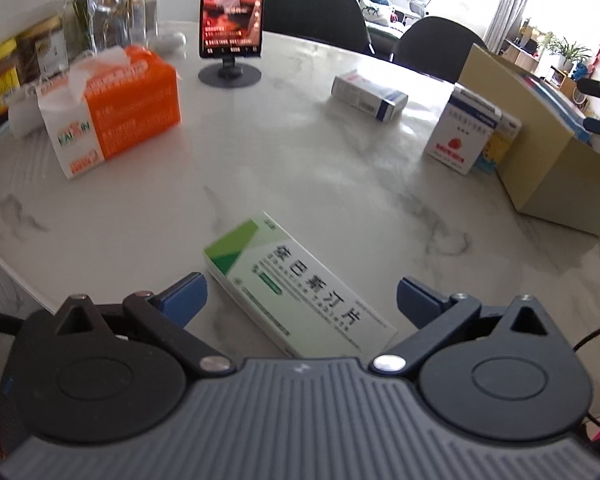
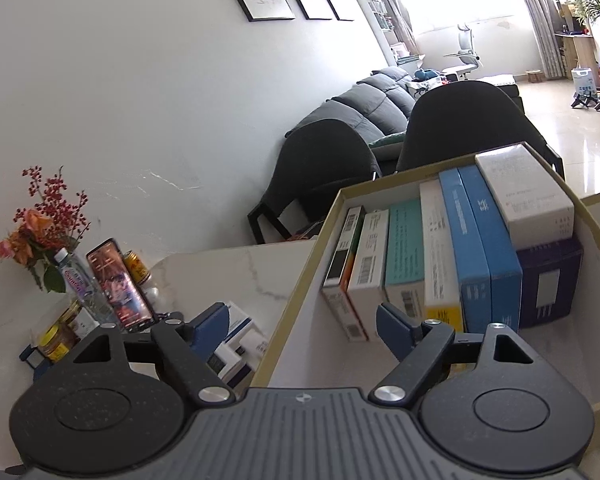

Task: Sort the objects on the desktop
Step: 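Close the left gripper on the Ebastine box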

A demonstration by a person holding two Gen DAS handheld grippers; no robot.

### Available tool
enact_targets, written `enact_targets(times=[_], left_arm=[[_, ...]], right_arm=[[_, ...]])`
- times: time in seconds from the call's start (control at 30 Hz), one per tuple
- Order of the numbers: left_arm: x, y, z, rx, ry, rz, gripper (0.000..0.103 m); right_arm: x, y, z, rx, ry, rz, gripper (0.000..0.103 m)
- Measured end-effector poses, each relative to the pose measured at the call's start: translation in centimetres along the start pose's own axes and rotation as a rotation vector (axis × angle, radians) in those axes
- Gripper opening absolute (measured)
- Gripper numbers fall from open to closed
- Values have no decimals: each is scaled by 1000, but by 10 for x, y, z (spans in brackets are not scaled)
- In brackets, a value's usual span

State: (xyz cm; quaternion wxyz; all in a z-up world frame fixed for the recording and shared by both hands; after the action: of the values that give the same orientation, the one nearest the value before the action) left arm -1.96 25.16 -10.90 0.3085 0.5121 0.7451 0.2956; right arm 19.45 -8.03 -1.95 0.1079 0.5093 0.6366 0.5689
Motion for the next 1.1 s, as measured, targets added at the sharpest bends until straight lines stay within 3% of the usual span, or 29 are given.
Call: enact_targets(times=[0.2,0.47,0.83,1.03,1.1], left_arm=[[-12,-10,14,10,5,13,102],[-33,-9,25,-32,-51,68,94],[-42,-17,21,-24,-5,166,89],[-40,-16,18,-30,15,181,76],[-38,-16,18,-41,19,174,65]], right_arm=[[-2,-14,-21,-10,21,21,85],[-7,-30,-51,-81,28,50,86],[-10,-44,-83,-183,-16,71,91],[-22,-55,-94,-233,-66,154,93],[-26,-58,-98,-243,-89,170,94]])
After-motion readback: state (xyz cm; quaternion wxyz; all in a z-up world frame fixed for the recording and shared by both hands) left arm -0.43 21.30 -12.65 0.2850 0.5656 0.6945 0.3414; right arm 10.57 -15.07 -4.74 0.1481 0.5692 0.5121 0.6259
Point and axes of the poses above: each gripper's, at about its wrist camera, not at the fingertips, and z roughly the way its jaws point, x to its left, y to its top, the point moved 2 cm from there along z, roughly the way its jaws point, and after that the axes turned 9 degrees about -x, right-handed, at the moved point
